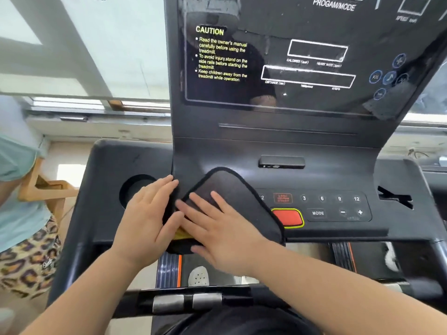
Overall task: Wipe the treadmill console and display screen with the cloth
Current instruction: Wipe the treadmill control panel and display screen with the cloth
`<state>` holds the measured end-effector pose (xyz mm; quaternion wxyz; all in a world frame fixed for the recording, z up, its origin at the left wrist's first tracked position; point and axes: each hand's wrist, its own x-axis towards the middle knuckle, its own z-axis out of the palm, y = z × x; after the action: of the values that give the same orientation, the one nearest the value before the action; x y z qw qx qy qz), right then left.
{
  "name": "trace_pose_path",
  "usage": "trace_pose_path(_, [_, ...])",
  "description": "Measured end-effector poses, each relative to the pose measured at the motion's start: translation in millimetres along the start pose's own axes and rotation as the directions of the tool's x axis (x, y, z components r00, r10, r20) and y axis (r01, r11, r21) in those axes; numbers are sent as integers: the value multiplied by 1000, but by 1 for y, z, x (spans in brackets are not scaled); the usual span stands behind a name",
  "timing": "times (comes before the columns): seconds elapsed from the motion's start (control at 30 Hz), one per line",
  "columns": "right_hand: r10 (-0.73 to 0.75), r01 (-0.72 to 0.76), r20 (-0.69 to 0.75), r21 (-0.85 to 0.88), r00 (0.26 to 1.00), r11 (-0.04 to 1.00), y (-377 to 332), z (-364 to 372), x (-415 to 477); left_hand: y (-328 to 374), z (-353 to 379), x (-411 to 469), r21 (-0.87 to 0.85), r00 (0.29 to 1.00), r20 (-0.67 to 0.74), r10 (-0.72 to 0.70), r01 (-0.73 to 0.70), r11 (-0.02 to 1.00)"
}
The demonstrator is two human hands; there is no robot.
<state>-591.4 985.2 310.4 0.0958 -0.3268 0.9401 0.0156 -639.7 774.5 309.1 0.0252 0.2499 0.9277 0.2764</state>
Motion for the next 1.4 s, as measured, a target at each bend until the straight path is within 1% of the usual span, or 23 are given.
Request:
trace_pose_path(0.03, [-14, 14, -6, -1, 1000, 1000, 5, 3, -8, -1, 1, -1, 25, 1000, 11, 10, -10, 1000])
trace_pose_path(0.07, [14, -14, -10, 8, 1000, 1000, 11, 5, -17, -3, 3, -1, 41, 1000, 18, 14, -14, 999])
trace_pose_path(0.13, [161, -161, -20, 15, 987, 987, 29, 7, -31, -4, 4, -2, 48, 1000, 25, 5, -6, 999])
trace_pose_path(0.2, [330, -330, -12, 17, 944, 944, 49, 2, -33, -5, 3, -2, 39, 999, 42, -6, 4, 999])
trace_pose_path(0.27, [446, -446, 7, 32, 895, 894, 59, -3, -21, -6, -1, -1, 44, 998, 62, -4, 1, 999])
trace_pose_path(0.37, [554, -552, -27, 69, 832, 831, 45, -10, 13, -14, -9, 2, 126, 998, 55, -15, 8, 992])
trace_pose_path(0.4, [559, -555, -35, 76, 829, 828, 36, -12, 25, -18, -13, 5, 169, 998, 44, -35, 27, 985])
trace_pose_path(0.47, [501, -497, -38, 80, 864, 864, 17, -16, 46, -28, -22, 12, 242, 996, 27, -90, 81, 967])
trace_pose_path(0.57, [345, -342, -18, 97, 938, 935, -3, -19, 64, -42, -29, 21, 301, 986, 40, -162, 143, 943])
trace_pose_path(0.67, [163, -161, -16, 82, 987, 984, -6, -14, 50, -49, -28, 23, 308, 987, 46, -155, 134, 942])
trace_pose_path(0.73, [70, -69, -12, 48, 998, 996, -1, -6, 25, -50, -28, 24, 300, 989, 35, -141, 124, 946])
trace_pose_path(0.8, [73, -73, 1, 13, 997, 997, 10, 2, -1, -50, -29, 24, 289, 990, 38, -136, 119, 950])
trace_pose_path(0.9, [194, -194, 5, 2, 981, 981, 36, 1, -15, -52, -30, 24, 274, 991, 48, -128, 110, 955])
trace_pose_path(1.0, [372, -372, -5, 18, 928, 928, 54, -13, 11, -52, -30, 24, 271, 991, 50, -128, 110, 956])
trace_pose_path(1.07, [440, -439, -38, 33, 897, 898, 47, -20, 38, -53, -31, 25, 265, 990, 48, -130, 112, 958])
trace_pose_path(1.1, [446, -445, -54, 43, 893, 895, 39, -22, 50, -53, -31, 26, 262, 991, 46, -127, 111, 959])
trace_pose_path(1.17, [392, -388, -66, 66, 918, 919, 20, -23, 69, -54, -31, 26, 255, 993, 42, -114, 100, 962])
trace_pose_path(1.27, [244, -239, -41, 105, 969, 965, 1, -20, 75, -55, -30, 26, 247, 994, 35, -107, 95, 964])
trace_pose_path(1.33, [158, -152, -48, 109, 986, 982, 0, -14, 60, -55, -30, 25, 242, 994, 28, -107, 98, 965])
trace_pose_path(1.4, [121, -118, -39, 81, 992, 990, 5, -5, 35, -56, -30, 25, 233, 994, 17, -104, 97, 968])
